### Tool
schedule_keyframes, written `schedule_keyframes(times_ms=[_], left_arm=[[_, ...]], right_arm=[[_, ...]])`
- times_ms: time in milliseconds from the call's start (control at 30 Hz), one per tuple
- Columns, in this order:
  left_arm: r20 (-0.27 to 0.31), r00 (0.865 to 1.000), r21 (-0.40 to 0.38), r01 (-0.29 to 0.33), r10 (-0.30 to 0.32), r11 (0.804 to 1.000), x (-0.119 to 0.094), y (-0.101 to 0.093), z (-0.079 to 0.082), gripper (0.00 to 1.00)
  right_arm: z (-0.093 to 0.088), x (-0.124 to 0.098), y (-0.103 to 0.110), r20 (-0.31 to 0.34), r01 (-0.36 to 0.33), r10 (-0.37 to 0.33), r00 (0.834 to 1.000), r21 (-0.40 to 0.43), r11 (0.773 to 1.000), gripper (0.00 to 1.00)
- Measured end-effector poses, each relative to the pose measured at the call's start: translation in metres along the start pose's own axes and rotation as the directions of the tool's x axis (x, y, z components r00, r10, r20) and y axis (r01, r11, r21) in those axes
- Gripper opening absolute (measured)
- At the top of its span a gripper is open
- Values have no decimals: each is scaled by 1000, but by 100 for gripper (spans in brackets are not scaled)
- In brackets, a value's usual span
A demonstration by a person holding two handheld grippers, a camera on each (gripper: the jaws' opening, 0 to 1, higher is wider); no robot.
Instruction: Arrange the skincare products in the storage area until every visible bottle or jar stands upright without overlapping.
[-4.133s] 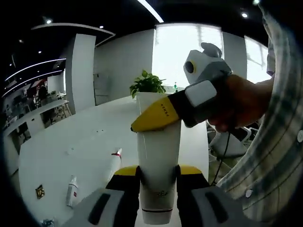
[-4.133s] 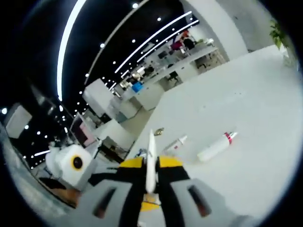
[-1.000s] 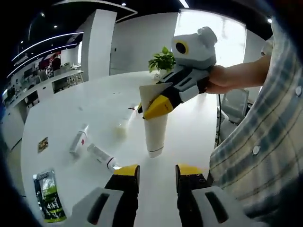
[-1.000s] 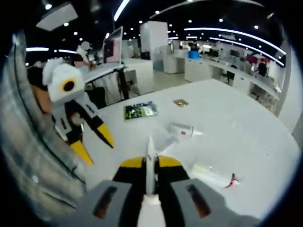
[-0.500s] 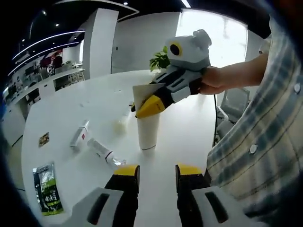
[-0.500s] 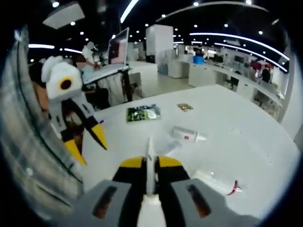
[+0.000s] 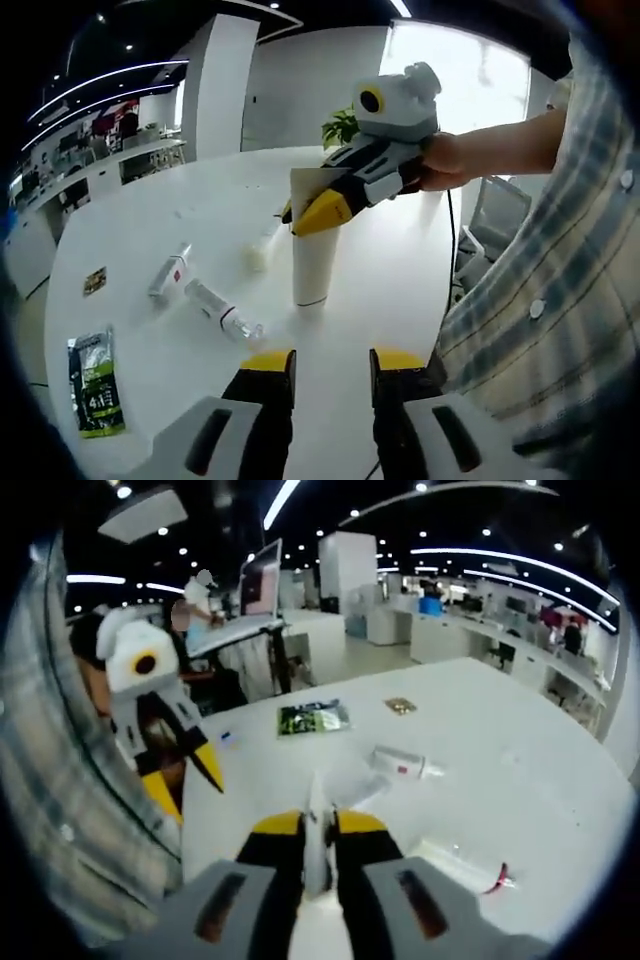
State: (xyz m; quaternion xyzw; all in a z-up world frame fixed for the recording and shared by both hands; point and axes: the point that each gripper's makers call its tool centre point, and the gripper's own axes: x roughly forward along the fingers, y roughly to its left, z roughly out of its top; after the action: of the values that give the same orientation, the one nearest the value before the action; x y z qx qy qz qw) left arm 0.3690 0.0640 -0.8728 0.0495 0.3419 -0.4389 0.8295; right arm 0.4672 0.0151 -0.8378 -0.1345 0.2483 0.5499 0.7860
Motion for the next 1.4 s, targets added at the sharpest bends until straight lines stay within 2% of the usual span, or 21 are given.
schedule_keyframes(times_ms=[400,533,767,867,1033,1133,1267,1400], left_arm=[[9,1000,-29,-8,8,1000,-4,2,-10,30],[18,1000,-60,-14,15,998,-5,6,-16,30],[15,1000,-68,-17,18,998,-8,8,-20,30],[21,999,-79,-23,25,997,-11,12,-22,30],[18,999,-94,-31,33,995,-14,17,-28,30],[27,999,-110,-43,47,993,-18,20,-29,30],[44,996,-152,-65,73,986,-22,25,-34,30],[57,993,-191,-88,100,978,-25,26,-40,30]], right_arm=[[-2,0,0,-12,2,-1,1000,28,1000,11],[-7,2,3,-59,1,-1,998,5,1000,14],[-8,4,4,-87,1,-1,996,-2,1000,18],[-7,3,2,-126,9,-12,992,-25,1000,20],[-11,-6,-1,-209,1,-13,978,-55,998,26],[-7,-16,-3,-223,3,-8,975,-27,1000,33],[2,-31,-7,-246,12,-8,969,14,1000,34],[1,-38,-3,-353,-30,35,935,21,999,34]])
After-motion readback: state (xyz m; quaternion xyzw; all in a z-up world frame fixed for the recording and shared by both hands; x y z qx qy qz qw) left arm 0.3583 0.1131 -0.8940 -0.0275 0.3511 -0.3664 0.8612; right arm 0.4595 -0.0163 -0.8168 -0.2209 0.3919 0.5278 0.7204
